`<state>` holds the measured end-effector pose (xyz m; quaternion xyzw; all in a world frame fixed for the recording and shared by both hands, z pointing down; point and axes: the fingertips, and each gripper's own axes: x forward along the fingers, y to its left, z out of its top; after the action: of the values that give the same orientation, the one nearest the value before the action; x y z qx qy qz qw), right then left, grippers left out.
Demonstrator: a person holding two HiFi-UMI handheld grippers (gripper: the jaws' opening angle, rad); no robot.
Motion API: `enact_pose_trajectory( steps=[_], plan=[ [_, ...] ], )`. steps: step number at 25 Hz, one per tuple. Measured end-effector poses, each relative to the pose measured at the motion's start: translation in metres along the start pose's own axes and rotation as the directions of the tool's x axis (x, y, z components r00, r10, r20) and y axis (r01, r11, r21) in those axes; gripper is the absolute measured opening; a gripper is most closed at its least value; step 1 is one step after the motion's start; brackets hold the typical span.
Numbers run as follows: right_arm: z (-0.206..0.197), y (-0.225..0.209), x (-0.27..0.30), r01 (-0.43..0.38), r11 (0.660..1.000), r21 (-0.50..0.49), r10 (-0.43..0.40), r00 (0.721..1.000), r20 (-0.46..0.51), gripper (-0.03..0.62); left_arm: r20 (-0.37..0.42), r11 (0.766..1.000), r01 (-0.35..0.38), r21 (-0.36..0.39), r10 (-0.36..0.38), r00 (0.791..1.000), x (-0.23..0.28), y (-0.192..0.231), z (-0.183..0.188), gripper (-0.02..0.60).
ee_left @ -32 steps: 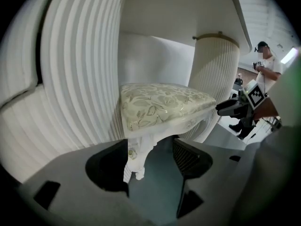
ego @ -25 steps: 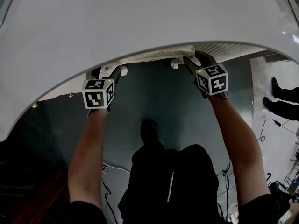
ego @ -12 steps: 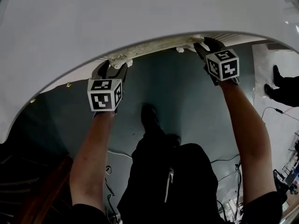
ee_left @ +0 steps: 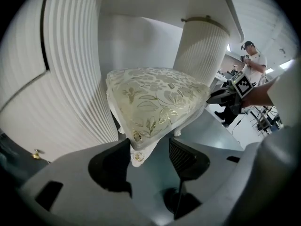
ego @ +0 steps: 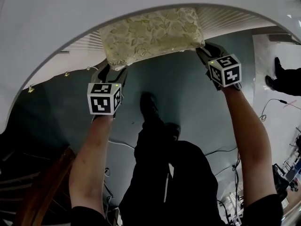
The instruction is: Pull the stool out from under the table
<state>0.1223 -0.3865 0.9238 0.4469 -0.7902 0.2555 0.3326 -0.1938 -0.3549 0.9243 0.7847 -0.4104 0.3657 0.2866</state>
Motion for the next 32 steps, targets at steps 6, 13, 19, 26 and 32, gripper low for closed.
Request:
enact_pose_trajectory(
  steps=[6,13,19,26,32],
  plan=[
    [-0.014,-0.018,0.0,-0.064,0.99,-0.126,0.055,0.996,-0.077,0.207,-0.028,0.999,0.035,0.036,-0.034,0.999,0.0,-0.04,-0.023,0.223],
    [-0.042,0.036,-0.012,-0.043,0.991,-0.129,0.024,0.99,-0.141,0.241,-0.036,0.999,0.044,-0.013,-0.044,0.998,-0.027,-0.036,-0.067,0.221],
    [-0.124,0.104,-0.078,-0.017,0.996,-0.092,0.005,0.991,-0.131,0.206,-0.072,0.999,0.044,0.0,-0.044,0.996,-0.072,-0.06,-0.133,0.206],
    [-0.121,0.094,-0.079,-0.086,0.991,-0.098,0.069,0.985,-0.159,0.213,-0.119,0.999,-0.048,-0.013,0.047,0.992,-0.072,-0.072,-0.134,0.201],
    [-0.129,0.107,-0.079,-0.094,0.994,-0.053,0.081,0.976,-0.203,0.215,-0.159,0.999,-0.03,-0.01,0.028,0.987,-0.071,-0.061,-0.135,0.201]
  ],
)
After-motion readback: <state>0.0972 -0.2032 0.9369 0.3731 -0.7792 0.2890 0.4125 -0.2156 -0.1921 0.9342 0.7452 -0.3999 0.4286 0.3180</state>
